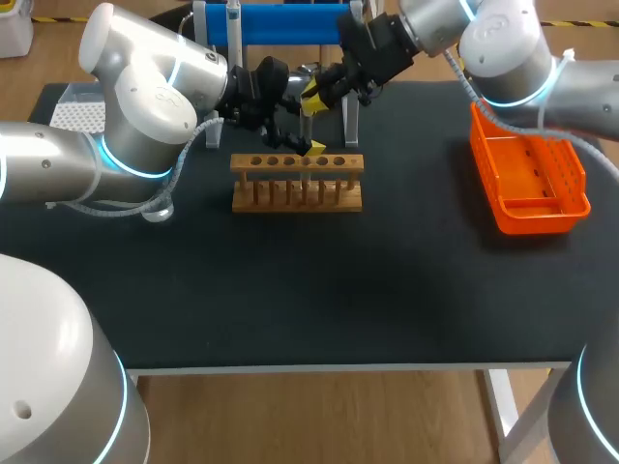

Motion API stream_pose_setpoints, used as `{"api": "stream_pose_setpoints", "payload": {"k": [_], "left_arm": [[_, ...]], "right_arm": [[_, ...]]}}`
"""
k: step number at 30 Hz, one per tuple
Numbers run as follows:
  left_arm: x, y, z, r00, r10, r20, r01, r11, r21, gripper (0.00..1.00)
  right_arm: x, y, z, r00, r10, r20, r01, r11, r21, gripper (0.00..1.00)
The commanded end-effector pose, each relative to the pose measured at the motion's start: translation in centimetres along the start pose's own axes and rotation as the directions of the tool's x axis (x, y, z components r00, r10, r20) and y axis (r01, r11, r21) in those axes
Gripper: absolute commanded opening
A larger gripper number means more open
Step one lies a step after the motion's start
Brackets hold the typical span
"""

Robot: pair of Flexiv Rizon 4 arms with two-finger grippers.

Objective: Invert the test tube, pick up the pipette, mount the tip to pipette, aspirate from beaker and dispense into the tube, eject the tip, return the pipette, and cap with the stopper.

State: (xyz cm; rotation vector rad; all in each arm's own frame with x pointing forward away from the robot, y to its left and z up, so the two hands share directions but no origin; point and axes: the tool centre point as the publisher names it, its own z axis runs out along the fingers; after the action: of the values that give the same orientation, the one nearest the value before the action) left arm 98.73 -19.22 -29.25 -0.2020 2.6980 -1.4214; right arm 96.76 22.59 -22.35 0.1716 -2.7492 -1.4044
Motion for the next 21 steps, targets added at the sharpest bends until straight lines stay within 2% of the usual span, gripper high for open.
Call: {"api": "stream_pose_setpoints", "payload": {"k": [1, 21], "left_arm": [[-0.11, -0.07, -0.01, 1.000, -0.001, -0.003, 0.001, 1.000, -0.004, 1.00], [-0.11, -0.07, -0.01, 1.000, -0.001, -0.003, 0.001, 1.000, -0.004, 1.00]], "right_arm": [[-0.01, -0.14, 0.12, 1.000, 0.000, 0.000, 0.000, 1.000, 0.003, 0.00], [-0.62, 0.26, 0.00, 1.000, -0.004, 0.010, 0.004, 1.000, -0.009, 0.00]]}}
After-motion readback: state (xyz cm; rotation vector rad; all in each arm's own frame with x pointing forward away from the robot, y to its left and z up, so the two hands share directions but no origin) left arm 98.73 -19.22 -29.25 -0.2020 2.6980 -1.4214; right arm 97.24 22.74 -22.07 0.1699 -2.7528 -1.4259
